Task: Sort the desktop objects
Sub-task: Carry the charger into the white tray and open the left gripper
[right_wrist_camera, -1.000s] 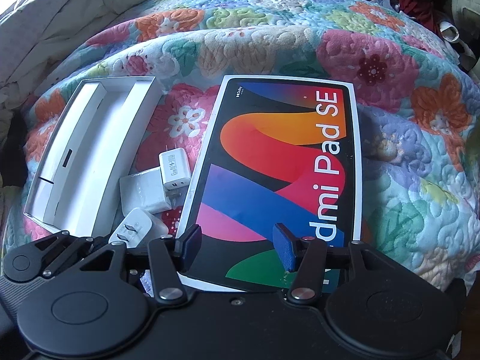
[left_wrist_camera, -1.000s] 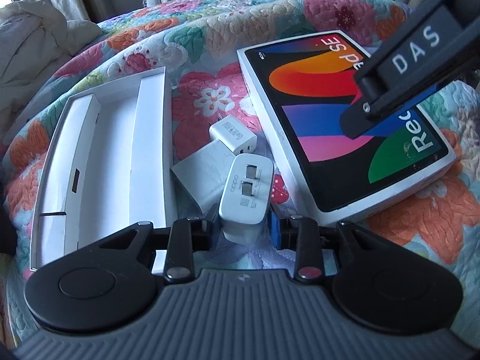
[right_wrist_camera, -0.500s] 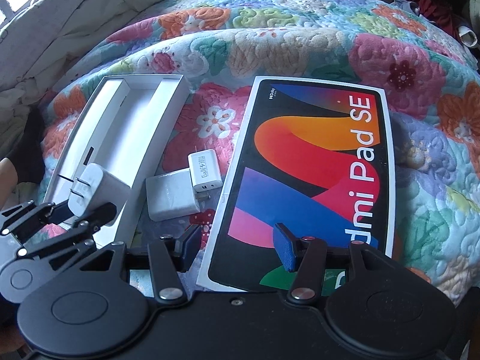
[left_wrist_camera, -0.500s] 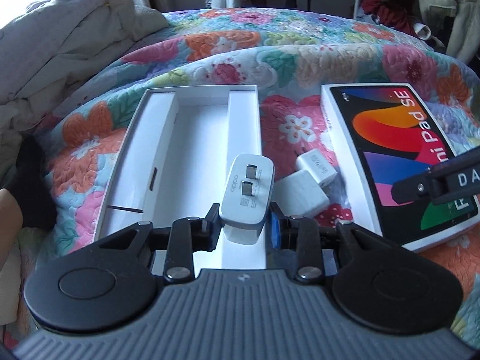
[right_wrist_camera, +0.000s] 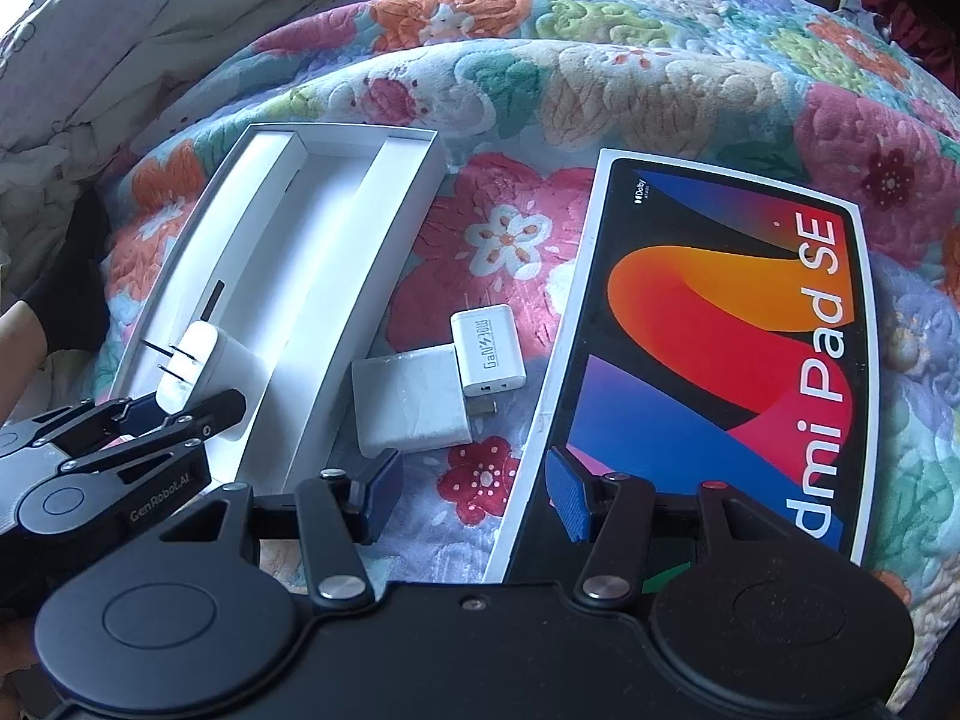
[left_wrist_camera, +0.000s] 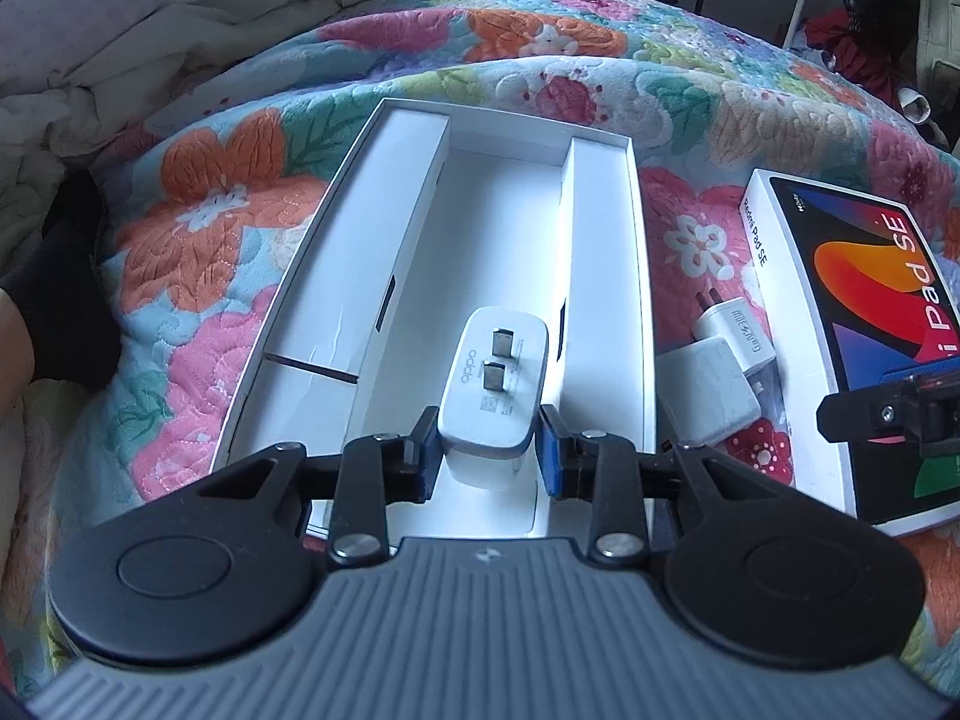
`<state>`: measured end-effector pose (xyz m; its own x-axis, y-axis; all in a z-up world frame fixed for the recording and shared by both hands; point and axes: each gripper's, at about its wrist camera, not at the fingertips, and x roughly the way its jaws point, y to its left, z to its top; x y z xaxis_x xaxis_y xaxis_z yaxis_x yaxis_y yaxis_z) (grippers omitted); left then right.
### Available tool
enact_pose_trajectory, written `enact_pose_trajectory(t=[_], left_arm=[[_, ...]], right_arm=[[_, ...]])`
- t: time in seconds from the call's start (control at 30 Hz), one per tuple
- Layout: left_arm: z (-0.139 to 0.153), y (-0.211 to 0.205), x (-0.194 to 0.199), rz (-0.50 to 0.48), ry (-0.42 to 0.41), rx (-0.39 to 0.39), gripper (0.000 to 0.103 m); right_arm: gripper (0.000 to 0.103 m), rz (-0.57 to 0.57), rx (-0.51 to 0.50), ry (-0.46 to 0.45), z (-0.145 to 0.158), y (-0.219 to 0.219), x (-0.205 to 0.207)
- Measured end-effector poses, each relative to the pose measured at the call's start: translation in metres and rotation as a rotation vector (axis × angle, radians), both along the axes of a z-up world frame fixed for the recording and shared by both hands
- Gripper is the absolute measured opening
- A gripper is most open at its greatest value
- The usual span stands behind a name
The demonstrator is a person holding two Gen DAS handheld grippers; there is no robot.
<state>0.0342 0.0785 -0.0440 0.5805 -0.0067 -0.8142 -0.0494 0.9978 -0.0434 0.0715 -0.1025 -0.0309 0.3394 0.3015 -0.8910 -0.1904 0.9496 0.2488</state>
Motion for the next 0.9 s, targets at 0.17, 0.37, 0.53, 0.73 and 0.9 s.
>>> enact_pose_trajectory(t=[0.17, 0.37, 0.53, 0.73, 0.9], left_arm=[[-0.006, 0.004, 0.002, 0.028, 0.01, -0.029, 0.035], [0.008, 0.023, -0.006, 0.141, -0.049, -0.078, 0.07], [0.02, 0.043, -0.008, 0.195, -0.043, -0.098, 0.076], [0.019, 0.08, -0.014, 0.356, -0.065, -0.193, 0.078], [0.013, 0.077, -0.009, 0.31, -0.043, -0.187, 0.078]], right_arm=[[0.058, 0.01, 0.001, 0.01, -0.004, 0.009, 0.006], [0.06, 0.04, -0.012, 0.006, -0.01, 0.025, 0.011], [0.06, 0.124, 0.084, -0.006, -0.004, 0.05, 0.014], [0.06, 0.227, 0.089, -0.038, -0.007, 0.08, 0.012], [0.059, 0.306, 0.083, -0.064, -0.011, 0.104, 0.01]])
